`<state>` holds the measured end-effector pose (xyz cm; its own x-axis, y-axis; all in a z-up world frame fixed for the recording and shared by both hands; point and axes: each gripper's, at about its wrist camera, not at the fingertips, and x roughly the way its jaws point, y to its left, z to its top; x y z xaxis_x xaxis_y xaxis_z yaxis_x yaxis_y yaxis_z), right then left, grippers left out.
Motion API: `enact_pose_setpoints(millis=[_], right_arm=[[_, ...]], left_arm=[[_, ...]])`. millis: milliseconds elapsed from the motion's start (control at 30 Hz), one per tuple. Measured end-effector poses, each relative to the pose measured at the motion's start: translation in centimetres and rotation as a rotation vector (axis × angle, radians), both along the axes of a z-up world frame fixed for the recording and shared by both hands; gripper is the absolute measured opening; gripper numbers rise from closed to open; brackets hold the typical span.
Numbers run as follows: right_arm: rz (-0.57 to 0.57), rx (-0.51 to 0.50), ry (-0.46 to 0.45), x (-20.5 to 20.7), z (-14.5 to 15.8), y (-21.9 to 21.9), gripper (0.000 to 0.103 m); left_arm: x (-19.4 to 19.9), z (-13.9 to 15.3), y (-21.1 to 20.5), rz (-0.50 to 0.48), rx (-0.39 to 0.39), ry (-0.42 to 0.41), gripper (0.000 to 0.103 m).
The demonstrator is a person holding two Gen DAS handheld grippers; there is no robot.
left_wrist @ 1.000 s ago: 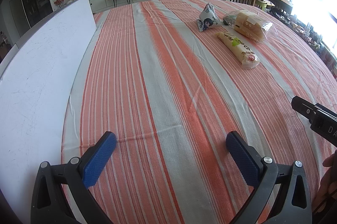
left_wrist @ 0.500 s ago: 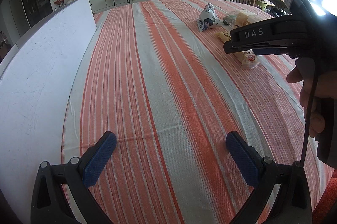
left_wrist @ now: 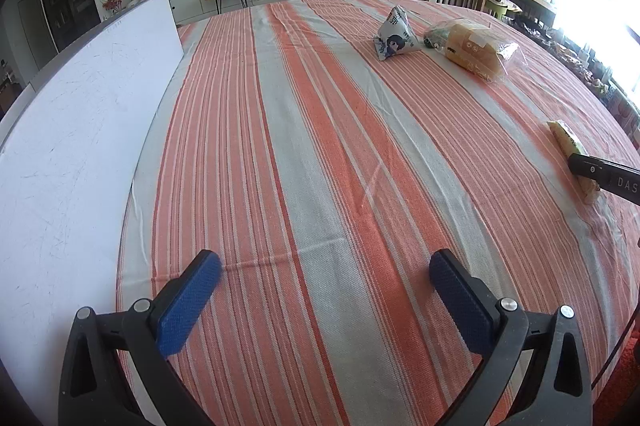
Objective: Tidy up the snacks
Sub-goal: 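Grasp the white-green rice cake packet with the right tool, then lower the rice cake packet onto the table and open the right tool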
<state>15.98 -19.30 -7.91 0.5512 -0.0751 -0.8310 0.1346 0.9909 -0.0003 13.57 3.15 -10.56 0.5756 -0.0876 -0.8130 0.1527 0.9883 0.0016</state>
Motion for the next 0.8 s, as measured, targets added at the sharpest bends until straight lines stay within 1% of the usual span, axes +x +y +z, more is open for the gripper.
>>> enact_pose_setpoints(millis=[67, 133, 167, 200, 233, 267, 300, 500, 800], right_arm=[[-0.024, -0.017, -0.033, -0.73, -0.23, -1.09, 0.031], [-0.033, -0.020, -0.041, -0.80, -0.19, -1.22, 0.035], [-0.034, -0.025, -0.045, -0.71, -0.23, -1.04, 0.042], [-0.033, -0.024, -0.048, -0.62, -0.37, -0.86, 0.061], [-0.037, -0.024, -0.049, -0.56, -0.50, -0.81, 0.070], [-0.046, -0.020, -0.051, -0.51, -0.64, -0.89, 0.076], [-0.054, -0.007, -0.057, -0.42, -0.64, -1.03, 0.079], [-0.064, -0.008, -0.063, -0.45, -0.76, -1.21, 0.086], [-0.063, -0.007, -0.064, -0.39, -0.79, -1.29, 0.088]], left_arm=[[0.00, 0.00, 0.00, 0.000, 0.000, 0.000, 0.103], [0.00, 0.00, 0.00, 0.000, 0.000, 0.000, 0.103], [0.00, 0.00, 0.00, 0.000, 0.000, 0.000, 0.103], [0.00, -0.01, 0.00, 0.000, 0.000, 0.000, 0.103], [0.00, 0.00, 0.00, 0.000, 0.000, 0.000, 0.103], [0.00, 0.00, 0.00, 0.000, 0.000, 0.000, 0.103], [0.00, -0.01, 0.00, 0.000, 0.000, 0.000, 0.103], [0.00, 0.00, 0.00, 0.001, 0.000, 0.000, 0.103], [-0.01, 0.01, 0.00, 0.002, 0.000, 0.000, 0.103]])
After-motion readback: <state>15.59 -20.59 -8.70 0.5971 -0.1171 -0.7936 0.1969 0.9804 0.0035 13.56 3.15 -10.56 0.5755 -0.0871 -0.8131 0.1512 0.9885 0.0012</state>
